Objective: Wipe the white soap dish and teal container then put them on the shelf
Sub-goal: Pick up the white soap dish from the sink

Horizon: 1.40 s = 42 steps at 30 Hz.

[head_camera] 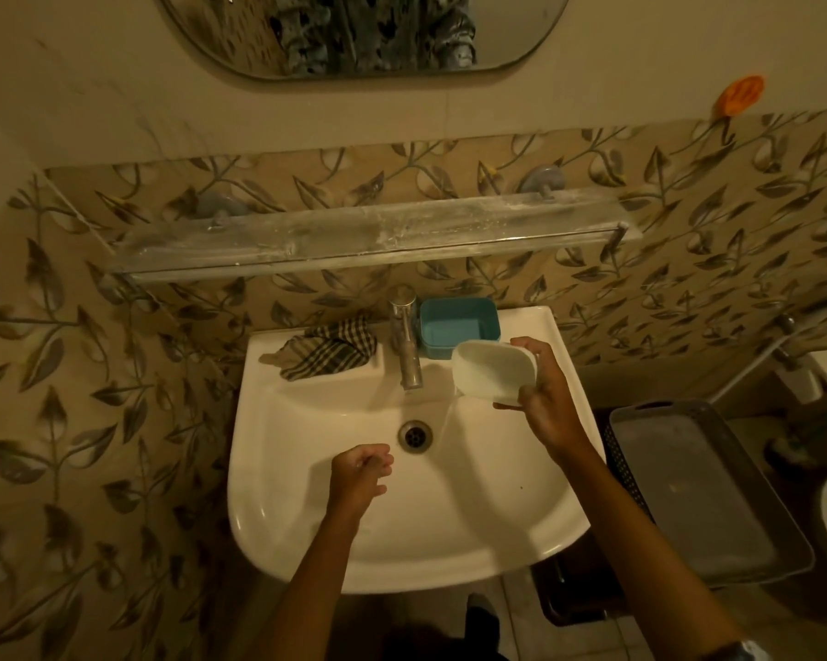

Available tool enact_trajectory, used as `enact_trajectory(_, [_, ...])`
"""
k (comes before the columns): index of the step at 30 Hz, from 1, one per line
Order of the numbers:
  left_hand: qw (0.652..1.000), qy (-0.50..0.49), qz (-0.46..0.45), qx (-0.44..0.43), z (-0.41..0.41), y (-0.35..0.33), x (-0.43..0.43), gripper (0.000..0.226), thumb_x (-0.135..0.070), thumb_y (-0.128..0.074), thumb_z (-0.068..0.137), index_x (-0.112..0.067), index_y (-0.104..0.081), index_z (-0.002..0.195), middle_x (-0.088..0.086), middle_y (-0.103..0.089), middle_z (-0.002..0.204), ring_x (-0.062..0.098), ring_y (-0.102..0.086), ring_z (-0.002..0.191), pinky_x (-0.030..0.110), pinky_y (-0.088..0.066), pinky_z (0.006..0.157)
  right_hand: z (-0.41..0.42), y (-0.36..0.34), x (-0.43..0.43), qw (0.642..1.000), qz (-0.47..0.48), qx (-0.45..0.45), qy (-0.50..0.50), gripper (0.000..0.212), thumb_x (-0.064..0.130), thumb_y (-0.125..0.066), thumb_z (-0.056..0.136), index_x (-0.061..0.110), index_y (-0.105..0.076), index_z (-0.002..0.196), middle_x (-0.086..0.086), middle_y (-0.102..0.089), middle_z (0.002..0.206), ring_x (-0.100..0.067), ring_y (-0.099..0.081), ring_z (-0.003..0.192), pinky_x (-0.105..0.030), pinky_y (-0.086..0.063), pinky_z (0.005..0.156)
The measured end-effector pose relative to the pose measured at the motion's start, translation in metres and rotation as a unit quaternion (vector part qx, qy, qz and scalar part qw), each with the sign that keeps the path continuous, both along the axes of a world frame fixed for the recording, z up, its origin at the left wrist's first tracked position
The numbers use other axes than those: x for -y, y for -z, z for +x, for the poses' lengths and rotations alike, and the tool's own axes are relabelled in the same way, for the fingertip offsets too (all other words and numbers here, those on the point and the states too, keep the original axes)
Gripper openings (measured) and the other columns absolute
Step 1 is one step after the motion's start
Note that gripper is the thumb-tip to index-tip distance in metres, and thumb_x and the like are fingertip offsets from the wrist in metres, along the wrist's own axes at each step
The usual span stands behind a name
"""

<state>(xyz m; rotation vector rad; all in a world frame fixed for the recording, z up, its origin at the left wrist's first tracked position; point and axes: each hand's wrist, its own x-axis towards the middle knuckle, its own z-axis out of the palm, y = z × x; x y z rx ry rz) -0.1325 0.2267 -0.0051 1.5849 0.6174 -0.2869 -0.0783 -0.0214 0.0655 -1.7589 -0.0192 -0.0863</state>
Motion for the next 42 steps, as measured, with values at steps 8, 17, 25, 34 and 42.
enact_trajectory(8, [1.0,0.01,0.01,0.005,-0.003,-0.002,-0.002,0.014,-0.008,-0.055,0.09,-0.01,-0.068,0.096,0.011,-0.07,0.093,0.022,-0.067,0.088,0.033,-0.055,0.07,0.001,-0.017,0.002,0.993,-0.059,0.096,-0.045,0.065,-0.004,-0.046,0.071,0.009,-0.043,0.135,0.0,-0.048,0.129,-0.018,-0.051,0.117,-0.031,-0.06,0.07])
enact_trajectory(17, [1.0,0.011,0.011,0.0,-0.009,0.0,-0.006,0.015,-0.009,-0.056,0.09,-0.008,-0.066,0.102,0.013,-0.069,0.098,0.025,-0.066,0.093,0.035,-0.055,0.075,0.002,-0.036,-0.004,0.967,-0.187,0.168,-0.045,0.061,-0.006,-0.05,0.076,0.009,-0.046,0.135,-0.012,-0.049,0.135,-0.021,-0.048,0.118,-0.017,-0.054,0.083])
enact_trajectory(25, [1.0,0.01,0.004,0.001,-0.013,0.0,-0.009,0.014,-0.007,-0.055,0.09,-0.012,-0.066,0.097,0.012,-0.069,0.096,0.023,-0.066,0.091,0.035,-0.055,0.074,-0.004,-0.053,-0.014,0.953,-0.233,0.19,-0.027,0.058,-0.003,-0.052,0.077,0.007,-0.046,0.133,-0.014,-0.051,0.132,-0.016,-0.047,0.114,-0.009,-0.042,0.09])
enact_trajectory(34, [1.0,0.018,0.01,0.007,-0.015,0.002,-0.015,0.017,-0.008,-0.054,0.091,-0.019,-0.066,0.089,0.008,-0.07,0.091,0.021,-0.066,0.089,0.036,-0.055,0.074,-0.009,-0.054,-0.025,0.944,-0.244,0.223,-0.019,0.063,-0.015,-0.053,0.077,0.017,-0.047,0.131,-0.016,-0.054,0.129,-0.016,-0.049,0.115,-0.018,-0.043,0.096])
enact_trajectory(42, [1.0,0.023,0.012,0.003,-0.014,0.003,-0.016,0.013,-0.009,-0.056,0.089,-0.015,-0.066,0.093,0.01,-0.07,0.094,0.022,-0.066,0.09,0.035,-0.055,0.072,-0.018,-0.053,-0.033,0.946,-0.259,0.189,-0.043,0.047,-0.005,-0.049,0.081,0.0,-0.052,0.128,-0.024,-0.054,0.125,-0.029,-0.053,0.114,-0.015,-0.041,0.092])
